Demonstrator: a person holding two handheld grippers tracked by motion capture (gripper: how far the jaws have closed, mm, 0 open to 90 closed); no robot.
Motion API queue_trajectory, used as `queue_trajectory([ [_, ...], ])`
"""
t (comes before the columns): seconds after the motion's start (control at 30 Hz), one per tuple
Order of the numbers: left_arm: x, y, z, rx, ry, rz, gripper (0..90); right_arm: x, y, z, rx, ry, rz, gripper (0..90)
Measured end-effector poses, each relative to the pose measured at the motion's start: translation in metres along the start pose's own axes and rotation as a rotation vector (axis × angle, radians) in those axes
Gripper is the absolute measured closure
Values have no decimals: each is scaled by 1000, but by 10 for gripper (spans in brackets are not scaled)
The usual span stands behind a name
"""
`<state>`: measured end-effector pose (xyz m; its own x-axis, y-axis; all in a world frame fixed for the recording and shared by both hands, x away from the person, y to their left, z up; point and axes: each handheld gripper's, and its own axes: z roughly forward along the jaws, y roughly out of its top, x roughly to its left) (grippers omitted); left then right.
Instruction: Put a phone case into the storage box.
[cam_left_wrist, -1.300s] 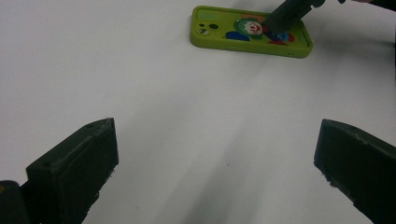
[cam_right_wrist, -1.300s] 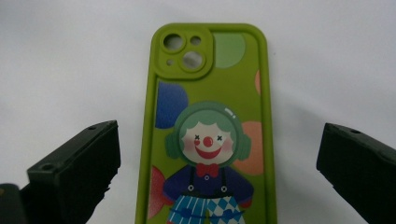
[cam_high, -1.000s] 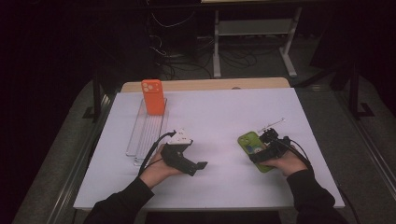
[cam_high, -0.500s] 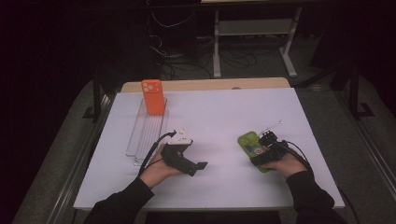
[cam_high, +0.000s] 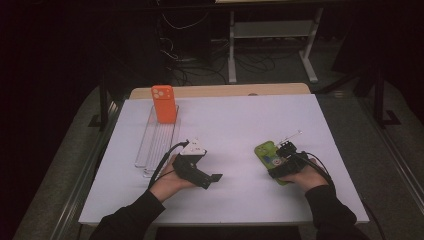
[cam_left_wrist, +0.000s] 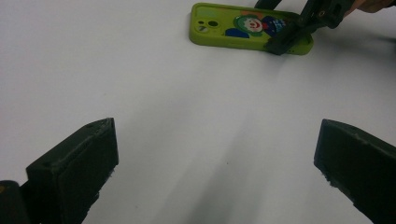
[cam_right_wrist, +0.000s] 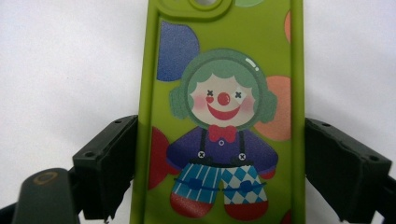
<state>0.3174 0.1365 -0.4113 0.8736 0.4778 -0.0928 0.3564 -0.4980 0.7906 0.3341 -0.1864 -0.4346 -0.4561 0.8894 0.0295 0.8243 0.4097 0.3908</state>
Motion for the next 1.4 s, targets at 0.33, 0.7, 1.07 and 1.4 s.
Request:
queue_trajectory([
  [0.33,0,0,0,1,-1,1,0,-1,0,-1,2,0,5,152],
  [0.7,0,0,1,-1,-5,-14,0,-8,4,-13,-46,23,-6,152],
  [1.07,2,-1,4,14,-2,22,0,-21,14,-24,-73,61,-146,152],
  [1.4,1,6,0,26,-23,21,0,-18,28,-27,-101,150,-305,152],
])
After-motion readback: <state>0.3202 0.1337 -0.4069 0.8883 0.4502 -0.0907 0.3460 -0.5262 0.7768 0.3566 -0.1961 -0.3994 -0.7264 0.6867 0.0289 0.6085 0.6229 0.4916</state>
